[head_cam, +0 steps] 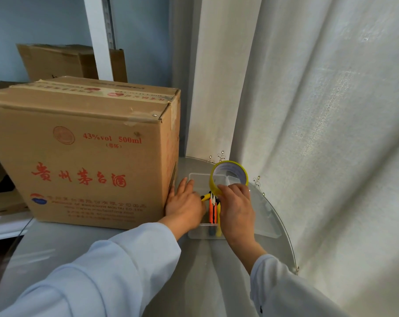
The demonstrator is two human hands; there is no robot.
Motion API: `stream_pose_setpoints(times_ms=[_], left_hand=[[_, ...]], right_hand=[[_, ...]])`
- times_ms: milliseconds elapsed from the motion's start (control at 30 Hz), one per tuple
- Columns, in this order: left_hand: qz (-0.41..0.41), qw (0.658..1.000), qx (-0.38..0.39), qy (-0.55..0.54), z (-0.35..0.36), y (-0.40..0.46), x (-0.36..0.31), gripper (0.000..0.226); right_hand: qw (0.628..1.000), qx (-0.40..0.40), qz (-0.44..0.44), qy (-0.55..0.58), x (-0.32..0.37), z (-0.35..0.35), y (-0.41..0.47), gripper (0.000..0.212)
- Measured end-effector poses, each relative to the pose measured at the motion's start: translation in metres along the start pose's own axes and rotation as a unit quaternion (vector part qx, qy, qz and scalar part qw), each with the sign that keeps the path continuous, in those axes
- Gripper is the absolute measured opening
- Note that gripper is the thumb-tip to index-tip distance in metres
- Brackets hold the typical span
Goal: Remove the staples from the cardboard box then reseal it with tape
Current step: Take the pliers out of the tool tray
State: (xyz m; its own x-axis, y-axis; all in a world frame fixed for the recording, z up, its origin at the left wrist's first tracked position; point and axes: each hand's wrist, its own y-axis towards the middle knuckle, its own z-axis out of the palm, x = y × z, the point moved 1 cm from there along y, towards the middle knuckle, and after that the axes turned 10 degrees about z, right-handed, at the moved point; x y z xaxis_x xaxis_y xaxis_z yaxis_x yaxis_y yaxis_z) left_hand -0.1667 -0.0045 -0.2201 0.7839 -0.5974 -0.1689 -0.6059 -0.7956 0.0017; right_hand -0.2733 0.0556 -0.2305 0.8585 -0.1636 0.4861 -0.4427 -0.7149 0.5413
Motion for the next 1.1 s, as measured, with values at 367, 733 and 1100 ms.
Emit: stream_pose_setpoints(times_ms=[367,733,1100], left_hand=[[-0.056,0.967,-0.207,-0.140,-0.043,-0.013,-0.021,0.029],[-0.055,0.881,-0.339,-0.324,-0.072,-0.028,-0.013,0.022],[-0.056,0.878,-0.321,-0.350,-0.075,-0.027,-0.012,0.026]], right_hand=[[0.984,0.110,0.134,0.028,0.010,-0.036,0.023,0.028],[0.981,0.136,0.125,0.052,0.038,-0.031,0.015,0.015],[0.957,0.273,0.067,-0.078,0.030,-0.023,0.007,0.040]])
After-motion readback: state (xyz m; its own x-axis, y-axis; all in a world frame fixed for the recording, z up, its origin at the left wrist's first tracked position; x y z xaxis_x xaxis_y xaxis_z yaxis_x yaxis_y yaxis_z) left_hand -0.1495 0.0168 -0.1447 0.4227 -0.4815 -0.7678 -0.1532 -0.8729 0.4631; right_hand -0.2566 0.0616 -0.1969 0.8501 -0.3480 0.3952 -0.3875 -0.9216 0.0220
